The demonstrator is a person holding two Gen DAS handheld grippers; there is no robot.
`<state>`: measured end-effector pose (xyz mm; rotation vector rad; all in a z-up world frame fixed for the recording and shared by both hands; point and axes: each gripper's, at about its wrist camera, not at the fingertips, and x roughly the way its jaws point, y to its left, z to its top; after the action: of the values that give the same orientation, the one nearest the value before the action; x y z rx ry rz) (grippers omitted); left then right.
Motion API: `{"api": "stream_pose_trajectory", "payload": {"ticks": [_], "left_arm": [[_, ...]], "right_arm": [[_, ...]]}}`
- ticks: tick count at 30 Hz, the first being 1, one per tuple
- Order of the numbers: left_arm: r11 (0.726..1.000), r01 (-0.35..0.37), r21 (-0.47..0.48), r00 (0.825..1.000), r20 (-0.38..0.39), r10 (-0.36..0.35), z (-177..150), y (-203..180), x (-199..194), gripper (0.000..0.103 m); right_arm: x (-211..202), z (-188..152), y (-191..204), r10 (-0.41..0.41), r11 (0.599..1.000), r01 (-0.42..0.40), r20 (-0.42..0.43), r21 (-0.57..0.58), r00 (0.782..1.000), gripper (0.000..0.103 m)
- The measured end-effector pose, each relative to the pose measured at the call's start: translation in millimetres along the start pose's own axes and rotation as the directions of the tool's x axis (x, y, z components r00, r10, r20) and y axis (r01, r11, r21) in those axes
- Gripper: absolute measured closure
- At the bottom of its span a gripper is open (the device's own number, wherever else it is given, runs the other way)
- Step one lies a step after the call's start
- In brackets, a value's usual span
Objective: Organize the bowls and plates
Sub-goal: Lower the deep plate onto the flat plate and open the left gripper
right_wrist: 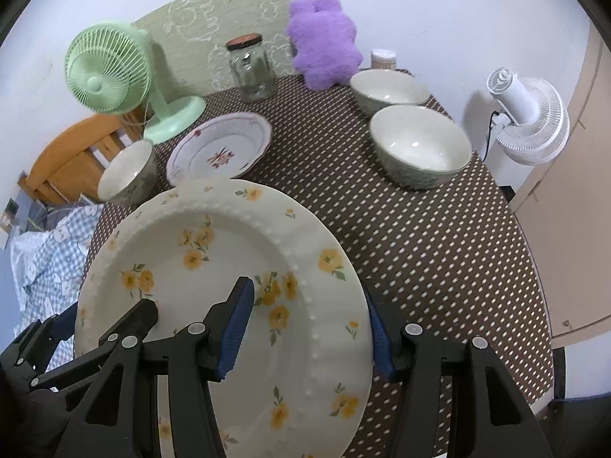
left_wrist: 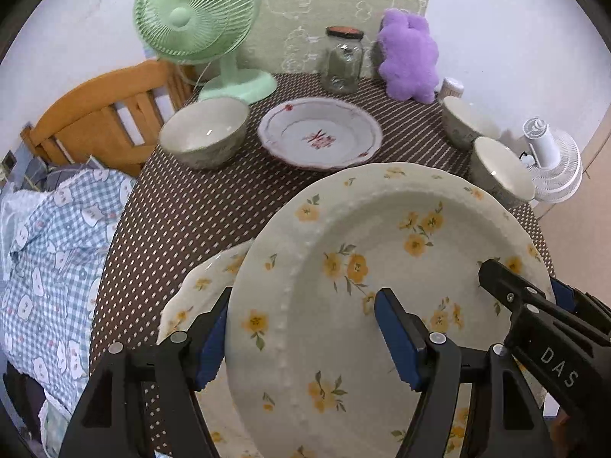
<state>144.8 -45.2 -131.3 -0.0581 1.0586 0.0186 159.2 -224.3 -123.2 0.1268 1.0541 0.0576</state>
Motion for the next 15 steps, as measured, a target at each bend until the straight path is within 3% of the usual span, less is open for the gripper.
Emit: {"api": "stream_pose_trajectory", "payload": {"ticks": [15], "left_arm": [[0.999, -0.043, -0.021, 0.996, -0.083, 0.041, -37, 55, 22, 0.031]], "right_arm": [[33, -43, 55, 0.012, 0.999, -0.016, -0.096, -0.048, 0.995, 0.044]]}}
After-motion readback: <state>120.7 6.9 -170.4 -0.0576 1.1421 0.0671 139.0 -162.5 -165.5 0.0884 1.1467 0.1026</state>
